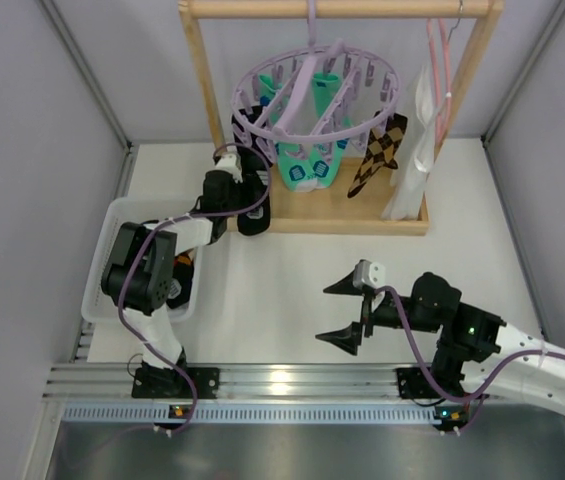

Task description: Remove the socks clipped to the hanger

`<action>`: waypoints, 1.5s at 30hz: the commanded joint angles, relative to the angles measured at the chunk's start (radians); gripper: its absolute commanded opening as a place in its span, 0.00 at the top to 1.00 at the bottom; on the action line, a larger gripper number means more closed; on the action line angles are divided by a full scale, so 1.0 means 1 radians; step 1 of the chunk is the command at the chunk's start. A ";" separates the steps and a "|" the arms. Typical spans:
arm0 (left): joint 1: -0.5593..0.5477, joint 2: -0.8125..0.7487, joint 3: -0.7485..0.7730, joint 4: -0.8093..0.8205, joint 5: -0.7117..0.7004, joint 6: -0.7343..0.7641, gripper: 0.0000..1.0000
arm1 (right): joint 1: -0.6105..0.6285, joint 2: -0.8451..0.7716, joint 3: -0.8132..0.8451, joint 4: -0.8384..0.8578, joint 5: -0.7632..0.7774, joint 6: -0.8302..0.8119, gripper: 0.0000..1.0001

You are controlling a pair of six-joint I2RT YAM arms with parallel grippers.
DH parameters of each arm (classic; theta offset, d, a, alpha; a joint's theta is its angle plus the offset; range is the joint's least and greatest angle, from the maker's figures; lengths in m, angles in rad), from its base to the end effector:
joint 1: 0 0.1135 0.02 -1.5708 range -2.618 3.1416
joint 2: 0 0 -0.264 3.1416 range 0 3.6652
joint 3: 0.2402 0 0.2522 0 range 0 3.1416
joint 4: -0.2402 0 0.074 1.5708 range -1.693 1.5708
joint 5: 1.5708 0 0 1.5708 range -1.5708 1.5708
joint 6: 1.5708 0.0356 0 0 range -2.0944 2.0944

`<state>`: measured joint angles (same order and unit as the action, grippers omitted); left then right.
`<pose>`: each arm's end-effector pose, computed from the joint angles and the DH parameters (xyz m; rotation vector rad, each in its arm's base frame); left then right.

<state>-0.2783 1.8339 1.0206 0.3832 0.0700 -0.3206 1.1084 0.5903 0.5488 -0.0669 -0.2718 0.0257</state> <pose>0.3840 -0.1123 0.1860 0.0027 2.0288 -0.4517 0.0608 0.1435 0.2985 -1.1047 1.4134 1.0634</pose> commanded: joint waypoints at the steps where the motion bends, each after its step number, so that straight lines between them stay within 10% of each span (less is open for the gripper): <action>1: -0.004 -0.025 0.015 0.103 0.028 -0.012 0.60 | -0.005 0.002 0.003 0.049 -0.014 -0.015 0.01; 6: -0.036 -0.113 -0.048 0.102 -0.097 -0.028 1.00 | -0.005 -0.004 -0.010 0.056 0.022 -0.017 0.02; 14: -0.191 -0.427 -0.241 0.097 -0.393 -0.051 1.00 | -0.005 -0.148 -0.064 0.174 0.336 0.107 0.00; 24: -0.653 -0.677 -0.367 -0.007 -0.759 -0.014 1.00 | -0.007 -0.245 0.078 0.017 0.705 0.315 0.00; 45: -1.208 -0.283 -0.030 -0.110 -1.213 0.166 1.00 | -0.007 0.132 0.672 -0.448 0.746 0.301 0.08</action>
<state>-1.4590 1.5219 0.9382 0.2642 -1.0500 -0.2070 1.1084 0.6621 1.1065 -0.4122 0.4553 0.3553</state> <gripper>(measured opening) 0.025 0.929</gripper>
